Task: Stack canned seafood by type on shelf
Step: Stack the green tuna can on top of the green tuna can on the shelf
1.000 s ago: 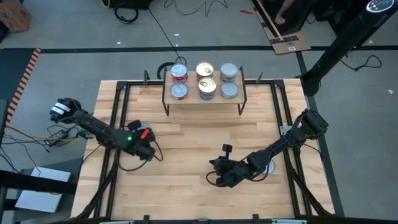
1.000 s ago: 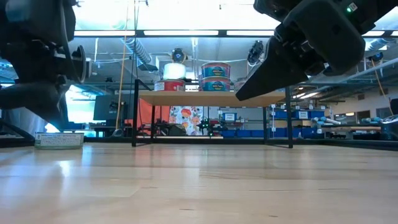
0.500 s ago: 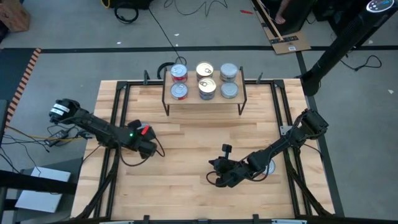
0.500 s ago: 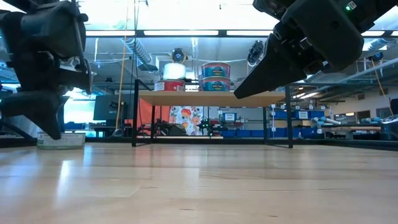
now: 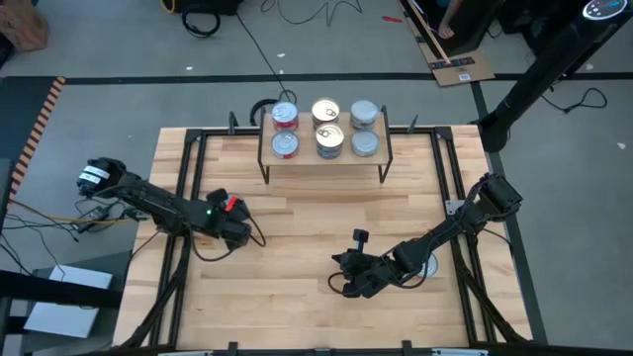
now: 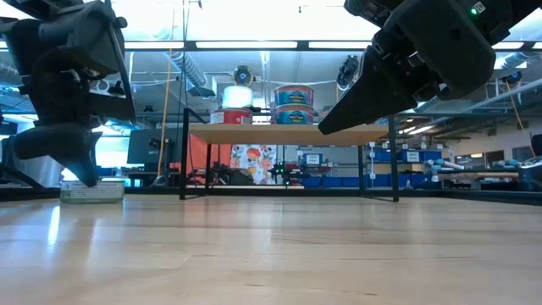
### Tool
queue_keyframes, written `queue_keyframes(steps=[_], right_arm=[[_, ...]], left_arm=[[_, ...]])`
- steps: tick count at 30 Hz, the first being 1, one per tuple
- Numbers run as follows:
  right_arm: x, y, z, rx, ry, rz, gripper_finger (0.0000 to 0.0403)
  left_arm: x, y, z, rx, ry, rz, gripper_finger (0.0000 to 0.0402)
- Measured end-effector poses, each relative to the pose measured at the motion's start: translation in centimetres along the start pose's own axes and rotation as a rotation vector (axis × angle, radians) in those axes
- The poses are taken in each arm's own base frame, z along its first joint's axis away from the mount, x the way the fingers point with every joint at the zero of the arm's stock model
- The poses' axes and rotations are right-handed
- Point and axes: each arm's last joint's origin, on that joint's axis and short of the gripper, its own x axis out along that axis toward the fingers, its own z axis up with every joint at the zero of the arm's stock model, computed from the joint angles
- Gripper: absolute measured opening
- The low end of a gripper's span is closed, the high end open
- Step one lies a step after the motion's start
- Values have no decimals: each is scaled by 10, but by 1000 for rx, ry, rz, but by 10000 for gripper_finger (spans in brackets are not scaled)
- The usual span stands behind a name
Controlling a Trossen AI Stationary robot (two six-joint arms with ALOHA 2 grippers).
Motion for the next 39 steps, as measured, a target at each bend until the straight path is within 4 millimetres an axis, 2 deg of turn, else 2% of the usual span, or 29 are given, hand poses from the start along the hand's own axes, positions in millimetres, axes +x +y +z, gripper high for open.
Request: queue_keyframes(steps=[8,19,25,34,39], right_arm=[[-1,1,0,-4,-1,4,8],[-6,7,-3,-17,-6,22,9],[-7,8,-3,-19,-6,24,9],[-7,8,-3,-19,-7,26,9],[-7,9,-3,-18,-9,28,10]], left_arm=[[-2,-7,2,42,-49,-41,3],[-18,-43,12,87,-243,-382,1],[-31,-59,12,110,-353,-497,1],[-61,-72,19,194,-474,-531,4],[-66,-74,18,267,-526,-471,48]])
